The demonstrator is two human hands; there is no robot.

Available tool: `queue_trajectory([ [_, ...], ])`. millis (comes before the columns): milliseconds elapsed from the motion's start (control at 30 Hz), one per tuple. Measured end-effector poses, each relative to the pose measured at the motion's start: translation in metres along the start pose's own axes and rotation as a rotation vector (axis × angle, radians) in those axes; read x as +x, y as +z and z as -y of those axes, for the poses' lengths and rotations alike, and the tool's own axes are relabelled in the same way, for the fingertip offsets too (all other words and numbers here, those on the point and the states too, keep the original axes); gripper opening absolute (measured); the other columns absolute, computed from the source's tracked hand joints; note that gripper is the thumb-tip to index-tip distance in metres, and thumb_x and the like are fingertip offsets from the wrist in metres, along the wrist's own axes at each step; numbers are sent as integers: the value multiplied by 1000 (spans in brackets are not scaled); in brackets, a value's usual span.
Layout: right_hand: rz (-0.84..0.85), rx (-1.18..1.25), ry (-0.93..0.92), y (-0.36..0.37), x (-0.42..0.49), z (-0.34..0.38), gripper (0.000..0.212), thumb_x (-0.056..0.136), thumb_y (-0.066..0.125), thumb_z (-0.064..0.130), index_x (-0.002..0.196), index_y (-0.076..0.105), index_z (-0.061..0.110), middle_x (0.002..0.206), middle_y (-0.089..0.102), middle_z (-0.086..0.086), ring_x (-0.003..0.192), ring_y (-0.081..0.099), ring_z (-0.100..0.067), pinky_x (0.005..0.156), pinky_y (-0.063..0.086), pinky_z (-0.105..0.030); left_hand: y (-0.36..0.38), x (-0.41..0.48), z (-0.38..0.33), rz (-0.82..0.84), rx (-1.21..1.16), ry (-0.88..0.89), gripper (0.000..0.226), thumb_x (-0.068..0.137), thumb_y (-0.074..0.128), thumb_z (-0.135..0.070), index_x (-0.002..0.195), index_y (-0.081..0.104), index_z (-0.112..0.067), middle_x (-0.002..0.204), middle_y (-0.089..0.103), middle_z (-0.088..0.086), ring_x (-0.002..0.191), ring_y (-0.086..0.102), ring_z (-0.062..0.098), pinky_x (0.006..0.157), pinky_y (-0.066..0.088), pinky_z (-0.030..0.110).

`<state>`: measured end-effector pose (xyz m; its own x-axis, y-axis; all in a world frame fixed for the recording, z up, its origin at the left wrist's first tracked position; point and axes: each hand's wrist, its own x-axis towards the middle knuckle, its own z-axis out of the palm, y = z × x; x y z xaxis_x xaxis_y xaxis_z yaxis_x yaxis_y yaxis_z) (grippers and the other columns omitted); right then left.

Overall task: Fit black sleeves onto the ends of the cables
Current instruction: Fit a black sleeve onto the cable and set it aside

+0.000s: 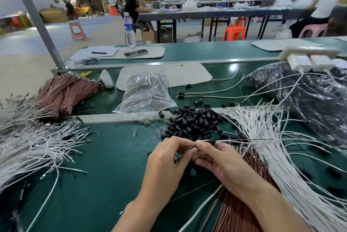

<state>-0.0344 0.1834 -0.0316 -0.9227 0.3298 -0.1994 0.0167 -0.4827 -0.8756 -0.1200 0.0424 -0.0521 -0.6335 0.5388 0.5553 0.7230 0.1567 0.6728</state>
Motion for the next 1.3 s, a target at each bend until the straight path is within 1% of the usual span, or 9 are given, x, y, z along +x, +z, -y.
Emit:
queue_trajectory([
  [167, -14, -35, -33, 0, 0, 0, 34, 67, 80, 37, 86, 83, 10, 86, 76, -10, 78, 73, -13, 68, 57, -18, -3, 1, -6, 8, 67, 77, 15, 93, 63, -41, 106, 65, -34, 97, 63, -23, 91, 62, 3, 77, 49, 19],
  [333, -25, -43, -40, -1, 1, 0, 37, 66, 81, 39, 87, 83, 9, 87, 76, -11, 80, 73, -13, 68, 57, -17, -2, 0, -6, -4, 109, 104, 18, 94, 59, -39, 107, 66, -29, 95, 64, -21, 89, 61, 1, 76, 51, 23],
  [600, -26, -48, -25, 1, 0, 0, 34, 66, 80, 38, 85, 83, 11, 87, 77, -10, 78, 73, -12, 67, 57, -18, 2, 0, -3, -11, 104, 88, 18, 94, 57, -37, 105, 66, -27, 96, 63, -20, 91, 60, 0, 79, 48, 22],
  [767, -30, 22, -46, 3, 0, 3, 36, 74, 78, 45, 95, 82, 15, 94, 77, -11, 79, 73, -16, 68, 59, -22, 4, 1, 0, -82, 105, 77, 17, 94, 58, -38, 103, 65, -27, 94, 64, -19, 88, 60, 2, 78, 50, 26],
  [867, -115, 115, -53, 2, 1, 4, 35, 84, 65, 45, 95, 82, 17, 94, 77, -13, 78, 74, -19, 66, 59, -24, 3, 1, 1, -119, 63, 16, 14, 94, 56, -43, 103, 62, -35, 91, 63, -23, 88, 61, 0, 79, 50, 29],
  [933, -127, 134, -54, 1, 1, 4, 34, 86, 63, 41, 96, 82, 15, 96, 77, -16, 78, 75, -19, 65, 59, -24, 2, 1, 0, -105, 29, -27, 15, 93, 53, -48, 106, 57, -42, 93, 63, -25, 91, 62, 1, 81, 51, 30],
  [1100, -111, 105, -69, 1, 2, 3, 32, 84, 67, 37, 97, 82, 12, 95, 76, -15, 78, 74, -18, 67, 59, -24, 2, 2, 0, -70, -5, -51, 18, 92, 52, -52, 109, 55, -46, 94, 66, -23, 93, 64, 4, 83, 55, 35],
  [1233, -106, 70, -80, 2, 2, 2, 35, 79, 71, 44, 88, 82, 12, 94, 76, -16, 76, 72, -19, 66, 59, -24, 3, 1, -1, -66, 8, -30, 17, 92, 53, -51, 108, 55, -45, 95, 66, -22, 93, 64, 5, 82, 55, 34],
  [1300, -119, 41, -95, 4, 2, 0, 42, 77, 73, 48, 89, 78, 7, 94, 75, -19, 74, 72, -20, 64, 59, -24, 3, 1, -2, -64, 19, -22, 17, 92, 53, -51, 107, 55, -44, 95, 66, -21, 92, 64, 6, 81, 53, 31],
])
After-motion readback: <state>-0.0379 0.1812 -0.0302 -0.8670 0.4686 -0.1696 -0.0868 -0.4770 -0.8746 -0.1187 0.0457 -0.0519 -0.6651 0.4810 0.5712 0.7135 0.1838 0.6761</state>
